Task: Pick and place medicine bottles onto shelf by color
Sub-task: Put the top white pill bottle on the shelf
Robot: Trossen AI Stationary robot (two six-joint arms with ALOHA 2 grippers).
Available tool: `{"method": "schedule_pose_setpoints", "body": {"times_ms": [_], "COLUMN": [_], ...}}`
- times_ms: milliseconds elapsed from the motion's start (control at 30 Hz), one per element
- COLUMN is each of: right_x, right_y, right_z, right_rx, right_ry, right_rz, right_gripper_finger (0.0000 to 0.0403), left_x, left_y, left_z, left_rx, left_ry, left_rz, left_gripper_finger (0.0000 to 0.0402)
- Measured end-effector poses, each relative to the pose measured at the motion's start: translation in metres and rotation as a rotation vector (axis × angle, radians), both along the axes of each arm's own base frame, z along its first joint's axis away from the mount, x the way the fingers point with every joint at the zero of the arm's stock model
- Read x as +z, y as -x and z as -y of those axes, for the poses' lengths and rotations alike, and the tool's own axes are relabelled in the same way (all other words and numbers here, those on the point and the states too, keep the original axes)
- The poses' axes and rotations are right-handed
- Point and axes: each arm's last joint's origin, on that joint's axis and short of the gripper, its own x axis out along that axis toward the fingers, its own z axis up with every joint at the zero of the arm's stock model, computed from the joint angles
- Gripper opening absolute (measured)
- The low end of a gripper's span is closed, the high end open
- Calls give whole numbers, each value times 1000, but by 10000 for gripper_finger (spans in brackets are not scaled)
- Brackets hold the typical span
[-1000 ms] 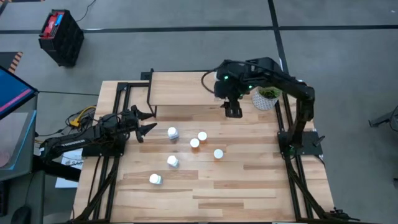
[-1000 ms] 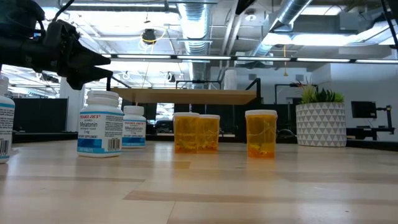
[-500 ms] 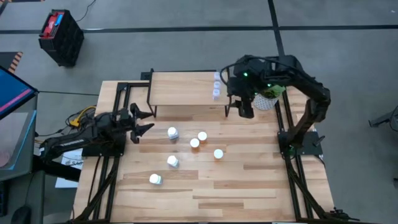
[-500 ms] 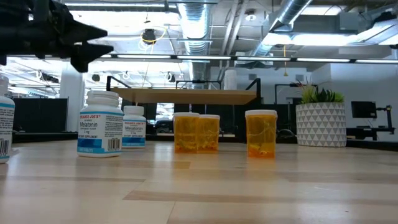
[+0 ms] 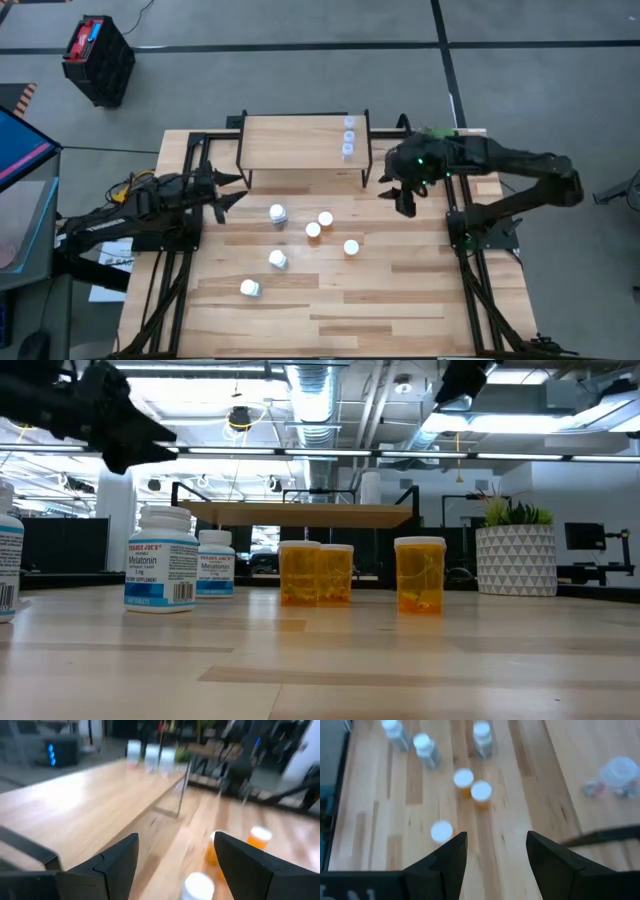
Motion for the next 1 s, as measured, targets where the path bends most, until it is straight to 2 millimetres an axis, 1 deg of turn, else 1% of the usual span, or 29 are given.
{"method": "schedule_pose_setpoints", "body": {"times_ms": [100,233,333,433,600,667,800,1000], "right_x": [-16,-38,-58,-78,-98,-103,-105,-103], "right_y": [-2,-12,-16,-17,-15,-14,-15,-16], "right_z": [-9,-19,-25,-32,-36,-36,-36,-36], "right_rx": [40,85,109,122,75,56,37,36], "right_ry": [8,12,11,2,18,12,-8,-9], "right_rz": [92,193,185,126,107,104,108,130], "right_gripper_finger": [223,223,223,223,223,223,223,223], "left_x": [8,16,16,13,2,-2,-6,-17], "left_y": [-9,-29,-45,-59,-79,-86,-97,-108], "left_z": [-2,-7,-10,-11,-7,-4,2,4], "left_rx": [-23,-93,-149,-175,-227,-239,-259,-187], "left_ry": [-14,-96,-109,-71,-33,-12,24,26], "left_rz": [-98,-238,-353,-430,-534,-558,-590,-648], "left_gripper_finger": [248,248,248,248,248,248,248,248]}}
